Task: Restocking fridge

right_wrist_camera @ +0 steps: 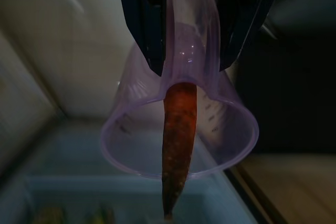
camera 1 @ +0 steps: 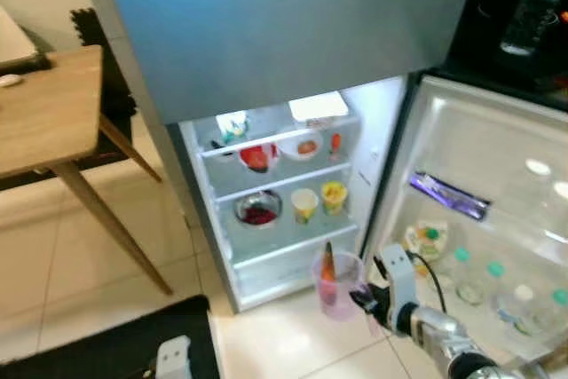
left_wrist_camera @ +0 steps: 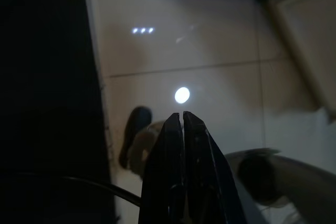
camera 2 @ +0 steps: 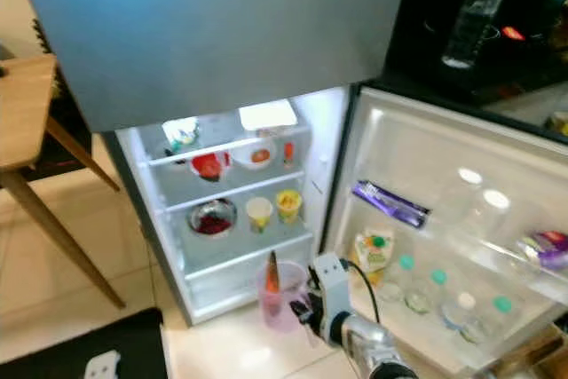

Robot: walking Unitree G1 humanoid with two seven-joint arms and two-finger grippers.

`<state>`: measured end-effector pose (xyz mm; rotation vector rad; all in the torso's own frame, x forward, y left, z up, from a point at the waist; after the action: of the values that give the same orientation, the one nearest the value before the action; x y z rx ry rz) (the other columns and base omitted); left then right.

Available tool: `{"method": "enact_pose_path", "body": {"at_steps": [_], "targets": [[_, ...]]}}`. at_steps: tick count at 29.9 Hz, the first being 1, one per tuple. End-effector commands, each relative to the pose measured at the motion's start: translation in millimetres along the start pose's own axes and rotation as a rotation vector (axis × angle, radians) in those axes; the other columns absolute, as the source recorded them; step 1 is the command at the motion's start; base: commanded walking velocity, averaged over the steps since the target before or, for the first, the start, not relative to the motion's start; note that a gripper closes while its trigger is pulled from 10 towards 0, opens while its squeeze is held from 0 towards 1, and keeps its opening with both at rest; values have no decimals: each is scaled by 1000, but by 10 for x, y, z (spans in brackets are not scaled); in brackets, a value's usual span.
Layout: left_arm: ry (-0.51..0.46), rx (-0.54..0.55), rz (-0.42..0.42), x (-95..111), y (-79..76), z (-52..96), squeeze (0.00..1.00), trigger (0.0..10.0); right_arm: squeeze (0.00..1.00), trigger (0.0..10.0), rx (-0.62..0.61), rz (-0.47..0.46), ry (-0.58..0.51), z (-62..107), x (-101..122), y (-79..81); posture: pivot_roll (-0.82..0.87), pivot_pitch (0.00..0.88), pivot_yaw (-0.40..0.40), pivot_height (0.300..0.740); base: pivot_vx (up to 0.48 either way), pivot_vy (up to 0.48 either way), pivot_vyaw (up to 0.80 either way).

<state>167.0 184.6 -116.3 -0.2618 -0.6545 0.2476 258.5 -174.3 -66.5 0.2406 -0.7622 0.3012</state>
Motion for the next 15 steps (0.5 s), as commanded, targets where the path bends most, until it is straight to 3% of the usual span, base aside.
{"method": "enact_pose_path", "body": {"at_steps": [1,2,3,4,5,11,15], "targets": [[36,19,-11,-87,30,22,0,10000,0,10000,-87,-30,154,109,-428,-87,-80,0,-16,740,0,0,775],[36,18,-12,-88,26,21,0,10000,0,10000,-112,-51,190,163,-567,-115,-80,0,-16,740,0,0,775],[36,18,-12,-88,26,21,0,10000,0,10000,-112,-51,190,163,-567,-115,-80,0,-16,740,0,0,775],[38,16,-15,-89,22,19,0,10000,0,10000,-168,-89,268,298,-861,-173,-79,0,-17,740,0,0,775],[38,16,-16,-89,22,19,0,10000,0,10000,-185,-101,294,348,-958,-188,-79,0,-17,740,0,0,775],[47,14,-27,-97,26,22,0,10000,0,10000,-249,-148,366,538,-1274,-240,-89,0,-5,740,0,0,775],[51,11,-33,-93,24,20,0,10000,0,10000,-268,-164,369,573,-1319,-256,-91,0,-4,740,0,0,775]]}}
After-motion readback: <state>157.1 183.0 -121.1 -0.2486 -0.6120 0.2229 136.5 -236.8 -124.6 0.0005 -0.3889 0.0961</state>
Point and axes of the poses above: a point about 5 cm out from each wrist's last joint towards the gripper, its own z axis pointing back from the gripper into the wrist, its own x axis along the axis of the wrist's last joint, y = z × x, the point moved 3 cm from there along -z, pointing out of the wrist towards the gripper, and after that the axes turned 2 degrees about -z, right-handed, at the moved point
